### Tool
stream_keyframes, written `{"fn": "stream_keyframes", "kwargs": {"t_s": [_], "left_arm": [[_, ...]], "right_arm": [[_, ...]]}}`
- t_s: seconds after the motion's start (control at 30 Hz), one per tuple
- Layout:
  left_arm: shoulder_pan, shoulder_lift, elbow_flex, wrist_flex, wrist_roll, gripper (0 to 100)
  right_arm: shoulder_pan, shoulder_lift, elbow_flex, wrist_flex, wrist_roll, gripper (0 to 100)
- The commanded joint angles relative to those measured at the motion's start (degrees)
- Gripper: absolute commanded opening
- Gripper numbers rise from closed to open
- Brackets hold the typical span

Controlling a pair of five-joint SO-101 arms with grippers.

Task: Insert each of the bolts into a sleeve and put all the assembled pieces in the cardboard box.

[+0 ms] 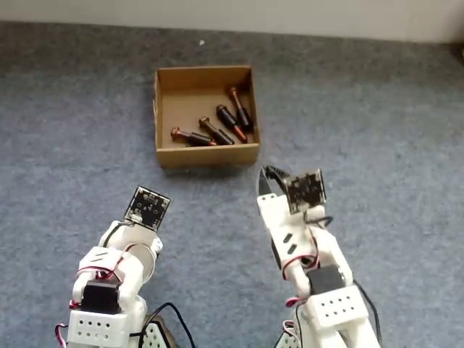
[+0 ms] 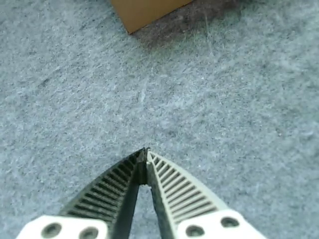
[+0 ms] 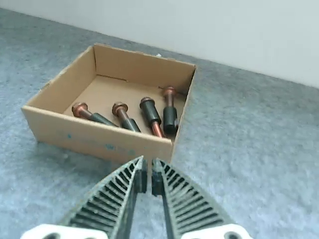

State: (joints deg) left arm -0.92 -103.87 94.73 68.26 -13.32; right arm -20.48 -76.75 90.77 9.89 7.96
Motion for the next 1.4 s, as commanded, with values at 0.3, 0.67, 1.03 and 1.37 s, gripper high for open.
{"fn": "stream_keyframes", "kwargs": {"t_s": [0.3,0.67,1.03,1.37], "left_arm": [[-0.2,-0.3,-0.2,-0.1,-0.6,1],[0.0,-0.4,1.7,-2.4,-0.6,1],[-0.3,-0.2,2.5,-5.4,-0.5,1],[-0.4,-0.1,2.5,2.5,-0.5,1]], "right_arm": [[0.7,-28.6,11.4,16.3,-0.6,0.9],[0.7,-27.1,11.7,30.3,-0.7,0.9],[0.7,-27.1,11.7,47.8,-0.4,0.9],[0.7,-27.1,11.7,61.2,-0.4,0.9]]}}
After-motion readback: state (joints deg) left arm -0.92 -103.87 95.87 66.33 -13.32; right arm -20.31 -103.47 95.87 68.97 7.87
